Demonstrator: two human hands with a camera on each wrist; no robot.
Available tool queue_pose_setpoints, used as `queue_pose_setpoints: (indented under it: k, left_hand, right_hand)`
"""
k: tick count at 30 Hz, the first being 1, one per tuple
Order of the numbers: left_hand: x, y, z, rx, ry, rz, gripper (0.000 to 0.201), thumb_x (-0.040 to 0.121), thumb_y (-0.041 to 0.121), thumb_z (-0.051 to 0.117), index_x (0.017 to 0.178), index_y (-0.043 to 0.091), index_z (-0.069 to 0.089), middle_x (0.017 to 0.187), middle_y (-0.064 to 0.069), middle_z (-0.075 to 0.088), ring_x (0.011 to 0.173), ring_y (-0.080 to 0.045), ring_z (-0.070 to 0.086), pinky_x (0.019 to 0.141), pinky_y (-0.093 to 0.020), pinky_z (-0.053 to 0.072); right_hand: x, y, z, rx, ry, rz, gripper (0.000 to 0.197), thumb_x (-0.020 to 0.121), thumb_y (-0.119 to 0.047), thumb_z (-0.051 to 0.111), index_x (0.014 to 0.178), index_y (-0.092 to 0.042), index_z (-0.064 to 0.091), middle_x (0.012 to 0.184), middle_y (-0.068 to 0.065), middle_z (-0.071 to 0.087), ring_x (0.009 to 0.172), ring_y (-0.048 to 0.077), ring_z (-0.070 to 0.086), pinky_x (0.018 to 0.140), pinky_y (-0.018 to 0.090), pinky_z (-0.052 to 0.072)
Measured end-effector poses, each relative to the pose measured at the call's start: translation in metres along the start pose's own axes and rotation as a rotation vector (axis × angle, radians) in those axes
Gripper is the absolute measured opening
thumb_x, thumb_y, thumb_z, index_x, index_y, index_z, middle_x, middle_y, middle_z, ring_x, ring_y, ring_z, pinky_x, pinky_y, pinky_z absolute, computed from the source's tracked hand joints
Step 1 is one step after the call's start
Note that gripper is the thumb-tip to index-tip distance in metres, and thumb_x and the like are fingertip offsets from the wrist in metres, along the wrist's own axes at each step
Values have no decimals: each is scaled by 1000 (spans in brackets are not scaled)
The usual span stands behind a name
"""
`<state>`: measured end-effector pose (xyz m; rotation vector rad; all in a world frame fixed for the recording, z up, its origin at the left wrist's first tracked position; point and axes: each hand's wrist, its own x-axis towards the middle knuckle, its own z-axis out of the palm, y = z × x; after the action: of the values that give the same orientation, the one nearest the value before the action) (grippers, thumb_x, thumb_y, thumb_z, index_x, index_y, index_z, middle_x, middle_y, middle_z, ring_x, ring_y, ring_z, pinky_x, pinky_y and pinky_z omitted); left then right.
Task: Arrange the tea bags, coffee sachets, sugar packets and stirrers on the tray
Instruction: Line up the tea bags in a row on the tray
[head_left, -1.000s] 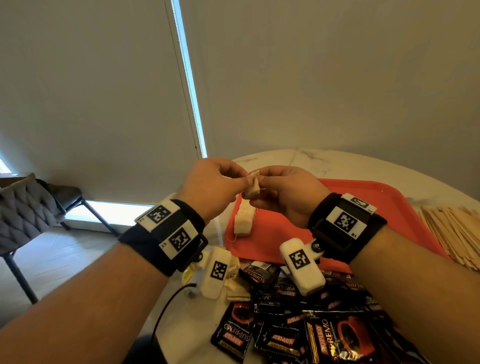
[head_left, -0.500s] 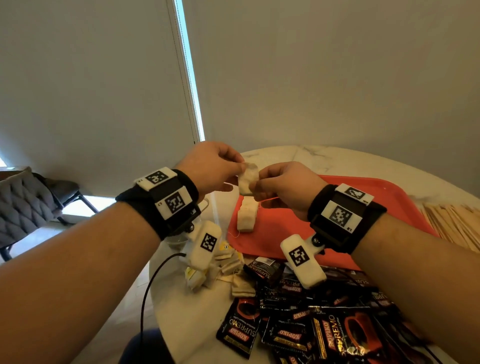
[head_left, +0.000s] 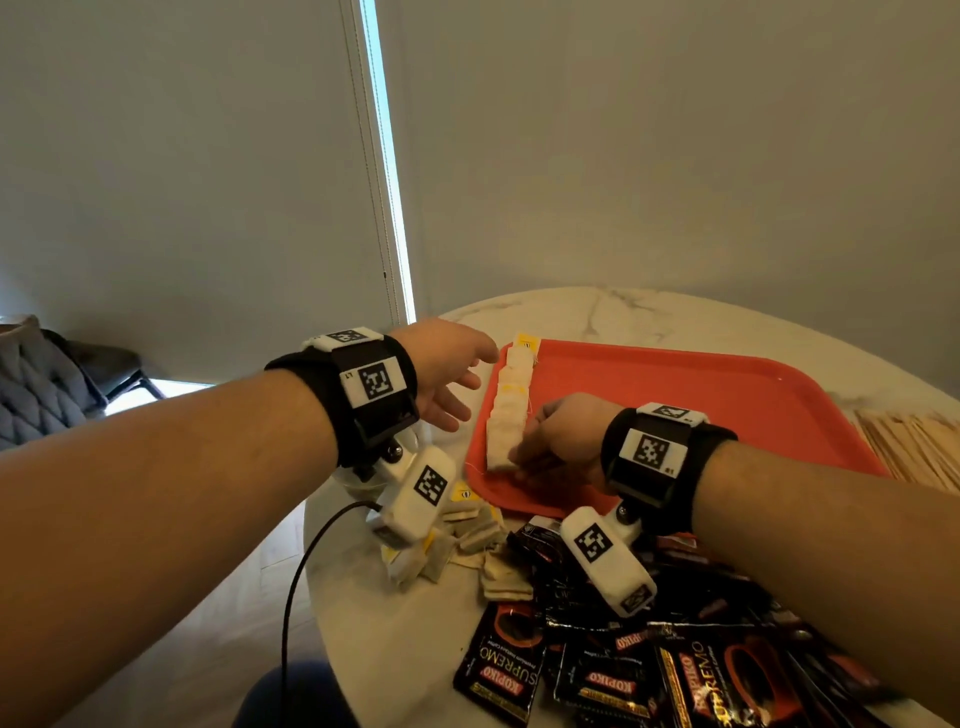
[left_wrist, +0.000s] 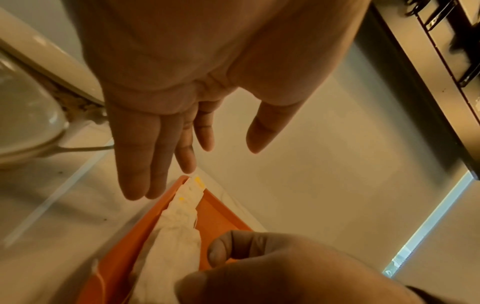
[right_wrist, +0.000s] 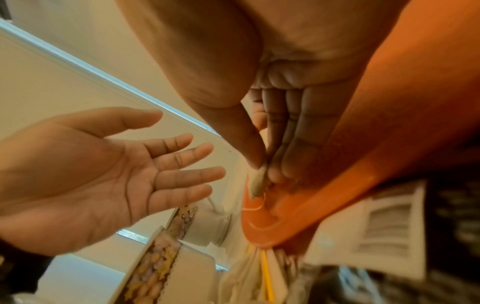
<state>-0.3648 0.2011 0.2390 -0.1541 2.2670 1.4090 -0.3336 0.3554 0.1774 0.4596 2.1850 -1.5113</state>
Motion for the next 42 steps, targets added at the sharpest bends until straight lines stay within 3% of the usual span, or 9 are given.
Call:
queue_pose_setpoints:
  k: [5,9,15,24,27,31,34,38,42]
  left_hand:
    - [8,-1,6,51,-40,-13,59,103,33,62,155,14,42,141,-15,59,116,-46,65,101,-56,55]
    - [11,-2,13,72,-42,-5,59,102,34,63,154,14,43,138,-14,61,114,-46,65,101,-57,54]
    - [17,1,21,95,-37,-4,62,101,37,62,154,12,42,143,-15,59,115,-46,64,101,-57,54]
    - [25,2,25,115,-11,-18,62,101,40,62,153,13,43,139,-15,61,110,-45,68,103,-58,53]
    - [27,5,26,117,1,-15,63,101,42,61,155,13,42,140,-15,60,109,-44,68,103,-58,52]
    - [30,8,30,119,-3,-19,65,102,43,60,155,13,40,143,-16,59,105,-42,68,101,-57,52]
    - [32,9,31,130,13,-12,63,102,45,60,153,13,42,142,-14,60,104,-37,69,102,-56,52]
    - [39,15,31,105,67,16,58,101,45,61,146,12,50,128,-10,61,113,-34,66,96,-49,53]
    - [47,19,33,95,52,2,62,103,48,57,149,8,46,137,-15,59,117,-38,63,97,-50,48]
  right_hand:
    - [2,-2,3,-46,-33,48,4,95,-1,65,94,1,69,102,23,75,103,37,73,97,50,56]
    - [-4,-6,-3,-17,-8,57,25,105,-4,47,85,1,60,93,21,68,81,32,65,84,39,55]
    - [-5,-2,-5,-18,19,51,22,104,-4,48,103,7,66,107,27,73,108,41,70,101,51,54]
    - [2,1,-10,34,10,34,27,105,-5,44,88,5,63,113,29,71,102,41,68,104,49,52]
    - [8,-2,-13,109,68,12,19,104,-3,45,101,8,61,115,28,70,94,36,67,99,47,54]
    - [9,-3,-10,129,18,38,20,104,0,42,93,8,58,117,27,66,93,36,65,82,39,54]
    - [14,0,-13,132,34,22,20,102,-1,46,108,11,62,117,27,70,99,39,70,93,44,56]
    - [21,-8,-21,195,103,38,17,104,-2,45,94,4,57,125,27,66,108,38,68,100,44,54]
    - [30,-14,-26,266,127,34,16,104,-2,45,113,7,56,127,26,65,117,38,65,102,44,53]
